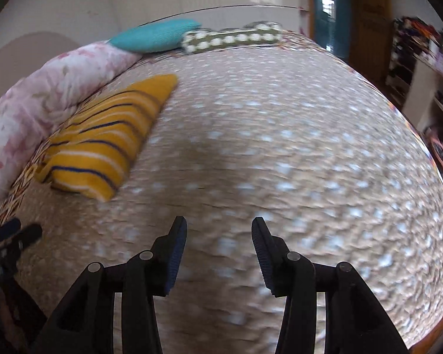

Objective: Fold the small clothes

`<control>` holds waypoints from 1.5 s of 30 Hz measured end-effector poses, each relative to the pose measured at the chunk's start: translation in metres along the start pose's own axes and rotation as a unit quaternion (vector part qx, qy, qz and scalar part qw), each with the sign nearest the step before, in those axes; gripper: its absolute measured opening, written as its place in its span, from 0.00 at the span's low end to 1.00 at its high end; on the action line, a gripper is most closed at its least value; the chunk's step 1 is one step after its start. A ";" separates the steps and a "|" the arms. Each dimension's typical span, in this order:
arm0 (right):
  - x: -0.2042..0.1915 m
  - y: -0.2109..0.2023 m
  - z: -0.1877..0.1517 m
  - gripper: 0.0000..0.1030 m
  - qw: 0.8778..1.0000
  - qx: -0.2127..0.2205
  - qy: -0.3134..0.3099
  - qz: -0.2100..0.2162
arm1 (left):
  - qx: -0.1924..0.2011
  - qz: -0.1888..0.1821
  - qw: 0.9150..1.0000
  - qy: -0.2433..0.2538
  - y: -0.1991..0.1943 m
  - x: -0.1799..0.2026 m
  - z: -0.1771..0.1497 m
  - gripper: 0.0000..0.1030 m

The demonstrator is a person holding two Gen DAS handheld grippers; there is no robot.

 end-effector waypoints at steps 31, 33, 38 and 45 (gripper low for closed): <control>-0.116 0.177 0.192 0.40 0.996 -0.041 -0.061 0.043 | -0.012 0.048 0.997 -0.061 0.137 -0.075 0.116 0.87; -0.111 0.196 0.198 0.49 0.997 -0.055 -0.055 0.024 | -0.006 0.066 0.996 -0.060 0.142 -0.079 0.119 0.88; -0.106 0.185 0.202 0.54 0.998 -0.034 -0.053 0.009 | -0.029 0.059 0.995 -0.072 0.148 -0.093 0.118 0.88; -0.059 0.133 0.158 0.75 0.989 -0.027 0.049 0.139 | 0.014 0.032 0.994 -0.099 0.102 -0.099 0.107 0.88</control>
Point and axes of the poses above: each gripper's, at about its wrist camera, not at the fingertips, and y roughly the way its jaws point, x to its right, z to its top, the point moved 2 cm from there along y, roughly the way its jaws point, and after that the axes turned 1 degree about z, right-handed, at the moved point
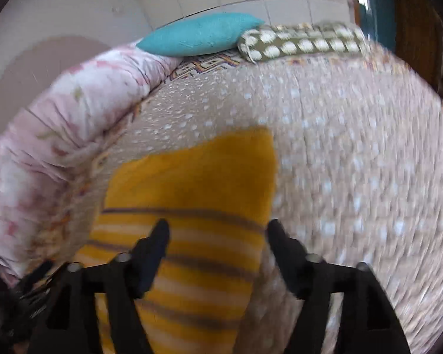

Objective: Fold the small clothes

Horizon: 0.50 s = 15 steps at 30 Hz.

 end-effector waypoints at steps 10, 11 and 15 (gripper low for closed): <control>0.010 0.048 -0.029 0.61 0.984 -0.046 0.101 0.140 | -0.015 -0.032 0.999 0.037 0.022 0.046 -0.007 0.88; 0.009 0.047 -0.028 0.51 0.983 -0.047 0.107 0.144 | -0.020 -0.031 0.999 0.036 0.028 0.048 -0.009 0.88; 0.009 0.018 -0.020 0.40 0.981 -0.030 0.092 0.167 | 0.000 -0.026 0.998 0.053 0.017 0.071 -0.015 0.88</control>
Point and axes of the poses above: each gripper's, at about its wrist camera, not at the fingertips, and y roughly the way its jaws point, x to its right, z to its top, the point moved 2 cm from there along y, roughly the way its jaws point, and after that the axes turned 1 degree about z, right-handed, at the moved point
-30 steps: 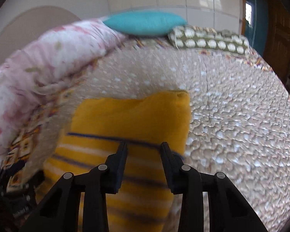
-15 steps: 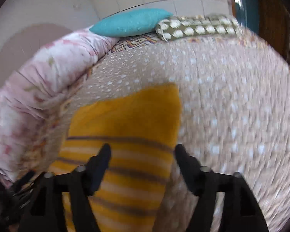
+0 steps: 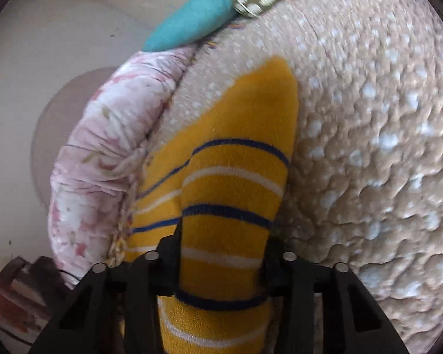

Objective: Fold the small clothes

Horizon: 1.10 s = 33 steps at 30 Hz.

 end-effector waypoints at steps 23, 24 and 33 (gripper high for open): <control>-0.085 -0.040 -0.051 0.20 0.949 0.047 -0.245 -0.195 | 0.113 0.050 0.992 -0.007 -0.099 -0.023 -0.009 0.94; -0.085 -0.026 -0.065 0.19 0.949 0.025 -0.248 -0.192 | 0.128 0.060 0.990 -0.008 -0.110 -0.026 -0.011 0.96; -0.125 -0.012 -0.101 0.21 0.930 -0.007 -0.320 -0.182 | 0.221 0.073 0.972 -0.041 -0.179 -0.062 -0.031 1.00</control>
Point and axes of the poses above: each gripper's, at about its wrist camera, not at the fingertips, and y roughly the way its jaws point, x to its right, z to its top, the point moved 2 cm from there along y, roughly the way its jaws point, and after that the axes turned 1 degree about z, right-handed, at the moved point
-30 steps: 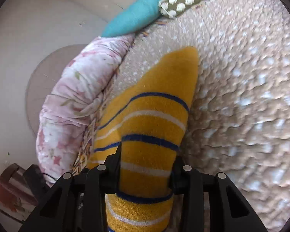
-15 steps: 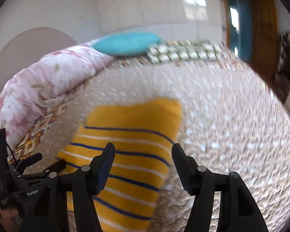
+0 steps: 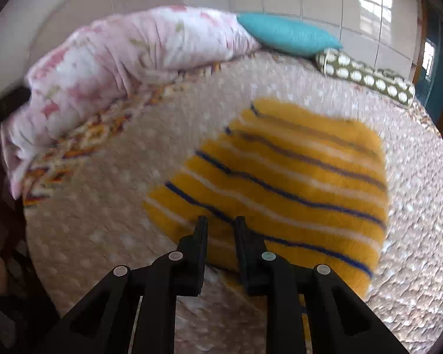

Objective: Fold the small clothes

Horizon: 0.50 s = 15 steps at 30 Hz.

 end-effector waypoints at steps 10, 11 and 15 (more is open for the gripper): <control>0.026 0.130 0.085 0.21 0.994 -0.091 0.018 -0.063 | -0.011 0.001 1.000 -0.020 0.002 -0.019 -0.016 1.00; 0.028 0.141 0.091 0.21 0.993 -0.096 0.024 -0.065 | -0.008 0.004 1.000 -0.021 0.002 -0.022 -0.017 1.00; 0.030 0.164 0.102 0.27 0.991 -0.102 0.046 -0.069 | -0.005 0.016 1.000 -0.022 0.006 -0.030 -0.019 1.00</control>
Point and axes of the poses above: each gripper's, at about its wrist camera, not at the fingertips, and y roughly the way its jaws point, x to its right, z to its top, the point moved 2 cm from there along y, roughly the way its jaws point, and after that the axes turned 1 degree about z, right-handed, at the moved point
